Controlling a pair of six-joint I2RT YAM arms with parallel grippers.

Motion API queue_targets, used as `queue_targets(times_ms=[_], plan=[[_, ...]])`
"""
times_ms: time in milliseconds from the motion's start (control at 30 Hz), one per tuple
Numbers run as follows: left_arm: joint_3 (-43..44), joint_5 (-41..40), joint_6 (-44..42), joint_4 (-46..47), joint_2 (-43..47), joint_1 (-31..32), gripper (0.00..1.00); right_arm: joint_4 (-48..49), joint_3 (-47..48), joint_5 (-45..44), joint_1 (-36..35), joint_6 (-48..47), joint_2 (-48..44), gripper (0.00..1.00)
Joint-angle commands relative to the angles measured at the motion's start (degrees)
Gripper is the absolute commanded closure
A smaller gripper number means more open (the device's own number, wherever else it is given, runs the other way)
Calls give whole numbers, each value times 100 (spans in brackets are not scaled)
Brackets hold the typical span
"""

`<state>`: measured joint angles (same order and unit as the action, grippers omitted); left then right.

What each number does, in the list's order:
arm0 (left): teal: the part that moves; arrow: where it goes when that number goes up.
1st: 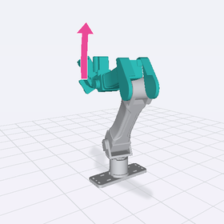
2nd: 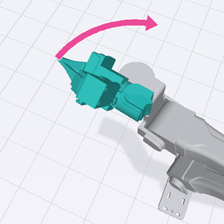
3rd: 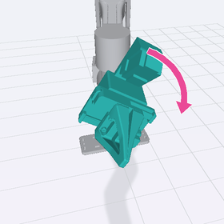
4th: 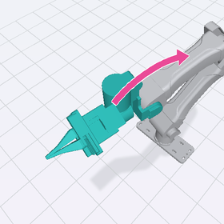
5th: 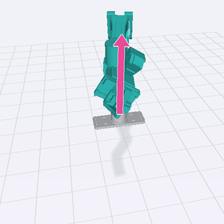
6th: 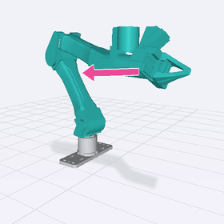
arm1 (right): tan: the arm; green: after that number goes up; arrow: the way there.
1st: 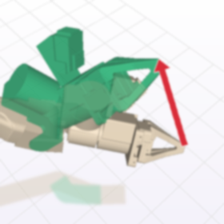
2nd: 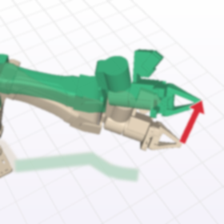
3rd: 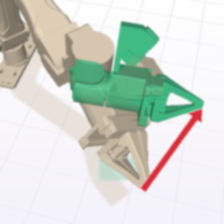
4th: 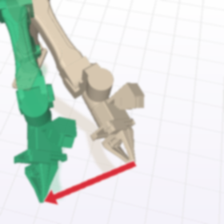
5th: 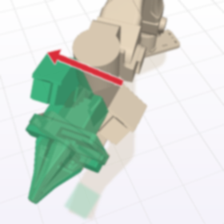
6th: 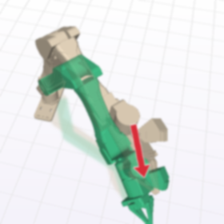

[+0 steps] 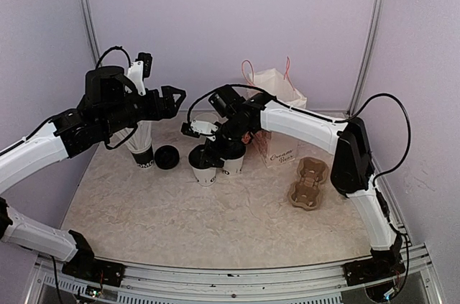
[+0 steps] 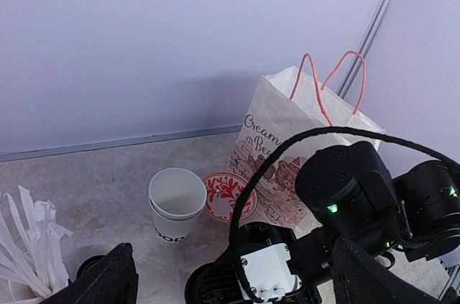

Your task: Pack the takeout coffee

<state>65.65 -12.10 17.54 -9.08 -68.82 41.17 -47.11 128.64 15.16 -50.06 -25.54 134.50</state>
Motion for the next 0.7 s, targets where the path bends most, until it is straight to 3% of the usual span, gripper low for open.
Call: queue_targets(times_ms=[0,100,267,567,667], plan=[[-43,-72,-49,-39,99,-12,9,-106,277,24,41,187,129,10],[-34,-68,-57,-59,79,-4,10,-161,385,53,47,196,24,5],[47,84,-176,-63,79,35,11,-304,304,129,49,83,-672,4],[318,297,-483,-130,-57,127,17,460,-1349,-2,626,-238,-2999,12],[425,362,-479,-187,-240,173,18,599,-1421,-140,1099,-201,-3380,21]])
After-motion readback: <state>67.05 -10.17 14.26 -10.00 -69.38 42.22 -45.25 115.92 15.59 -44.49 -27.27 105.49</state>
